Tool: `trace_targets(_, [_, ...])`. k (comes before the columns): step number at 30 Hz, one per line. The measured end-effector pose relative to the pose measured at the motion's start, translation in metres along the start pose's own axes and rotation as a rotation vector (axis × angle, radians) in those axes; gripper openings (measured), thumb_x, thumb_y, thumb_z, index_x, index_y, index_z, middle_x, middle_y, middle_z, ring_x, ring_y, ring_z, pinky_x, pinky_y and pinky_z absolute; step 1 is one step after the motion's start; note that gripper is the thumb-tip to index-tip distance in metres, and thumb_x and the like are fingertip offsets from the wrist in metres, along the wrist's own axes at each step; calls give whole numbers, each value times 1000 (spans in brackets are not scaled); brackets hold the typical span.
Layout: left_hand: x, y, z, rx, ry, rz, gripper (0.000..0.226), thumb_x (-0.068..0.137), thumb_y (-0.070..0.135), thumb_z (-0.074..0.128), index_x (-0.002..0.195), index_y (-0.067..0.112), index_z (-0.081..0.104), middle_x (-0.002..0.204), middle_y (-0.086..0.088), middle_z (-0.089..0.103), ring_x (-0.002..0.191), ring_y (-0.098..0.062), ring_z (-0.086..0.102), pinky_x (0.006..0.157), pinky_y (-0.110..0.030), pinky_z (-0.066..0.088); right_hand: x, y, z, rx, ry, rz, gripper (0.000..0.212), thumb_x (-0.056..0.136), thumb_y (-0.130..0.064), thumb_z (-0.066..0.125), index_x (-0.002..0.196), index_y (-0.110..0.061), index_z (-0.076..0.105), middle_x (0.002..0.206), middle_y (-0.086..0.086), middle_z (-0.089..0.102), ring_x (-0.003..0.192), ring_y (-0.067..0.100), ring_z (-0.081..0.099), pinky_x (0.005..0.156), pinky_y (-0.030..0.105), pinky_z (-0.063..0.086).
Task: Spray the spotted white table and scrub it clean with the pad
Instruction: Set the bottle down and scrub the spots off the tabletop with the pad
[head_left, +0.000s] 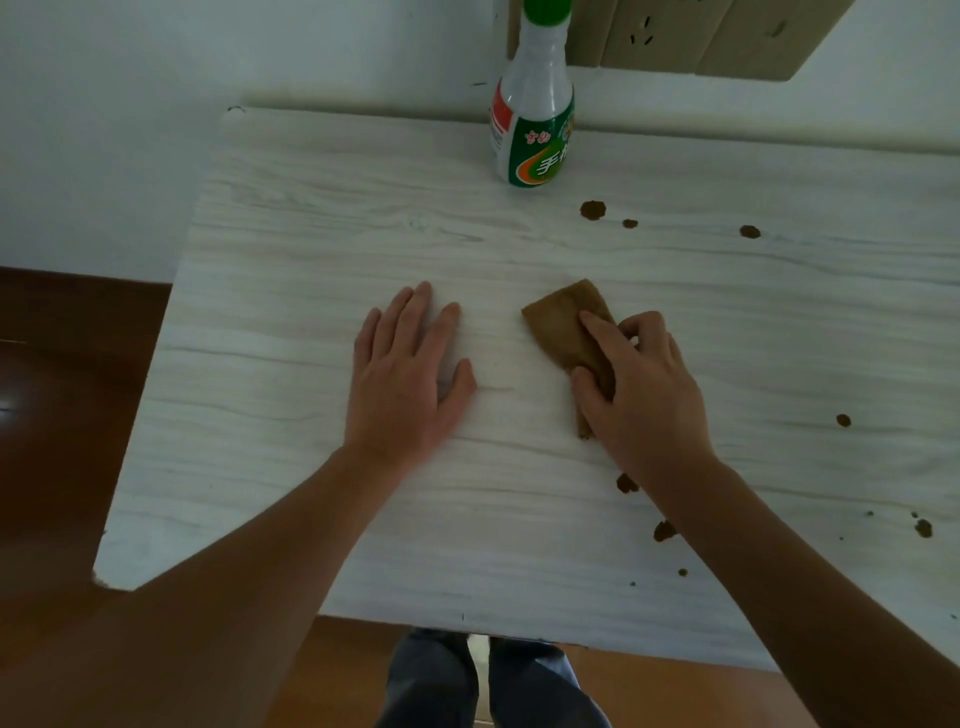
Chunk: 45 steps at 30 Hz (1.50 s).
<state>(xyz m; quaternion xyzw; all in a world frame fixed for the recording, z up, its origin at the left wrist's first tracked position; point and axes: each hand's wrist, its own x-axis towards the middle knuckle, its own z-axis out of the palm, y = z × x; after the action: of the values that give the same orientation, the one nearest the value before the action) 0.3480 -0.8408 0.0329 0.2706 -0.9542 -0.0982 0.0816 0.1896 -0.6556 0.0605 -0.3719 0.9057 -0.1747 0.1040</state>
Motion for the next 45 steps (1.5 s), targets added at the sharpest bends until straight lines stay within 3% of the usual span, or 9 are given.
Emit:
trace_targets(6, [0, -1, 0, 20, -3, 3, 61, 98, 45, 45, 151, 16, 49, 163, -14, 38, 153, -32, 32, 125, -52, 24, 27, 1, -6, 12, 9, 3, 54, 93, -39, 60, 143, -24, 49, 119, 1, 43, 98, 12, 46, 68, 26, 45])
trace_targets(8, [0, -1, 0, 29, -10, 1, 61, 98, 45, 44, 151, 16, 49, 164, -14, 36, 153, -32, 31, 125, -51, 23, 47, -2, -9, 46, 1, 16, 52, 91, -45, 62, 138, -25, 53, 123, -1, 43, 103, 12, 47, 76, 28, 48])
trace_targets(14, [1, 0, 1, 47, -9, 2, 61, 98, 44, 45, 152, 16, 49, 164, -14, 36, 154, -32, 31, 125, -52, 23, 127, -27, -13, 387, 184, 166, 60, 88, -47, 66, 141, -26, 48, 130, -9, 49, 101, 5, 55, 82, 19, 45])
trace_targets(19, [2, 0, 2, 48, -19, -5, 62, 96, 45, 46, 152, 17, 49, 164, -14, 37, 154, -32, 31, 125, -53, 24, 178, -57, 2, 535, 237, 208, 73, 79, -49, 73, 141, -23, 45, 132, -6, 54, 112, 12, 58, 96, 35, 53])
trace_targets(24, [3, 1, 2, 44, -29, -9, 63, 96, 45, 47, 152, 17, 47, 165, -14, 35, 155, -32, 29, 125, -53, 23, 199, -78, 8, 607, 231, 203, 74, 72, -50, 77, 135, -25, 47, 128, -9, 59, 109, 11, 61, 91, 35, 55])
trace_targets(30, [3, 1, 3, 24, -22, -1, 62, 95, 44, 50, 151, 17, 49, 164, -14, 37, 154, -33, 31, 125, -53, 24, 201, -124, 31, 564, 138, 69, 72, 74, -48, 78, 133, -22, 47, 126, -5, 58, 110, 13, 58, 91, 33, 54])
trace_targets(35, [2, -2, 2, 22, -22, -7, 61, 96, 44, 50, 151, 17, 49, 165, -14, 36, 154, -33, 31, 125, -53, 25, 196, -152, 29, 417, -95, -121, 64, 87, -41, 68, 144, -22, 44, 135, -2, 58, 117, 16, 58, 98, 37, 49])
trace_targets(41, [3, -3, 1, 28, -43, -12, 62, 97, 45, 45, 153, 17, 48, 166, -14, 34, 155, -32, 28, 125, -53, 23, 123, -68, -10, 212, 32, -75, 34, 94, -25, 61, 128, -26, 60, 125, -9, 57, 112, 7, 52, 96, 29, 46])
trace_targets(45, [2, -3, 0, 29, -61, -13, 62, 97, 44, 45, 153, 17, 48, 166, -14, 33, 156, -31, 26, 126, -53, 22, 44, -12, -22, 77, 7, 6, 41, 91, -33, 64, 130, -24, 61, 124, -7, 54, 107, 3, 43, 89, 25, 42])
